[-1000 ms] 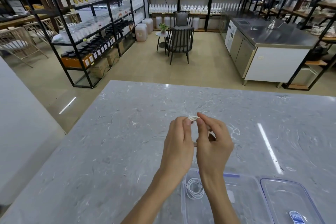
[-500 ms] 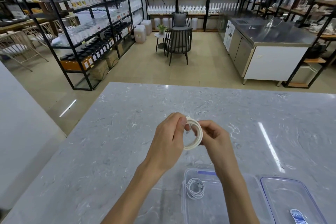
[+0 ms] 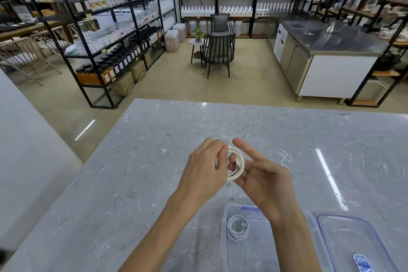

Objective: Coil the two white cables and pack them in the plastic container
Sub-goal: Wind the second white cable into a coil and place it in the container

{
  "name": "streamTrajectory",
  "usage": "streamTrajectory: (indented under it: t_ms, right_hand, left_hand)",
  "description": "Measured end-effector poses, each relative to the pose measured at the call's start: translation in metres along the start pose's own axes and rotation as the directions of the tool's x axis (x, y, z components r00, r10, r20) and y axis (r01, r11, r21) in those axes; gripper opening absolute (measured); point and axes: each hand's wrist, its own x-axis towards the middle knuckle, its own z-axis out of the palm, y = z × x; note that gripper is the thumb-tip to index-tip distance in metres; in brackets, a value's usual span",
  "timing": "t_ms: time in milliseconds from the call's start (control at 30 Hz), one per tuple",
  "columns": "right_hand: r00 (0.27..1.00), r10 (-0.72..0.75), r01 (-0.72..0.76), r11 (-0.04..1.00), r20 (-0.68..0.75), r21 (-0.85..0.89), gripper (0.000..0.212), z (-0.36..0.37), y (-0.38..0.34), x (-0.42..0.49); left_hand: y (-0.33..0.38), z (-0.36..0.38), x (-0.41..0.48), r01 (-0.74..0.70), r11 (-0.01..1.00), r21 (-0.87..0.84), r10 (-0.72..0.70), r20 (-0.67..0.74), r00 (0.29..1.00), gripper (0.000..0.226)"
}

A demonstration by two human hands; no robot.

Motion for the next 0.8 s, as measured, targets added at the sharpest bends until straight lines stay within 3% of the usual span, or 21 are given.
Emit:
streamTrajectory:
  t_ms: [100, 233, 400, 533, 600, 700, 800]
  right_hand:
    - [0.994, -0.107, 0.107, 0.973, 0.007, -0.205, 0.042, 0.007, 0.004, 0.0]
    - [0.962, -0.267, 0.208, 0.837, -0.047, -0.506, 0.043, 0.02, 0.005, -0.002]
    - [0.981, -0.195, 0.182, 0.881, 0.015, -0.436, 0.057, 0.019, -0.001, -0.006]
    - [0.949, -0.299, 0.227, 0.869, -0.1, -0.44, 0.046, 0.021, 0.002, -0.006]
    - [0.899, -0.406, 0.254, 0.788, -0.163, -0.561, 0.037, 0.025, 0.005, -0.005]
    - [0.765, -0.602, 0.272, 0.623, -0.228, -0.733, 0.024, 0.028, 0.01, -0.004]
    - [0.63, -0.716, 0.34, 0.604, -0.303, -0.721, 0.015, 0.031, 0.014, -0.002]
  left_hand:
    - [0.001, 0.002, 0.0, 0.022, 1.0, -0.01, -0.022, -0.034, 0.999, 0.023]
    - [0.002, 0.001, 0.001, 0.118, 0.988, -0.1, -0.124, -0.055, 0.991, 0.026]
    - [0.007, -0.001, 0.001, 0.079, 0.995, -0.058, -0.086, -0.135, 0.987, 0.026]
    - [0.009, 0.002, 0.0, 0.035, 0.991, -0.129, -0.048, -0.1, 0.994, 0.029]
    - [0.01, 0.004, -0.001, 0.03, 0.992, -0.126, -0.043, -0.1, 0.994, 0.029]
    - [0.011, 0.008, -0.002, 0.039, 0.993, -0.107, -0.049, -0.096, 0.994, 0.03]
    - [0.016, 0.013, -0.007, 0.083, 0.987, -0.137, -0.094, -0.077, 0.993, 0.031]
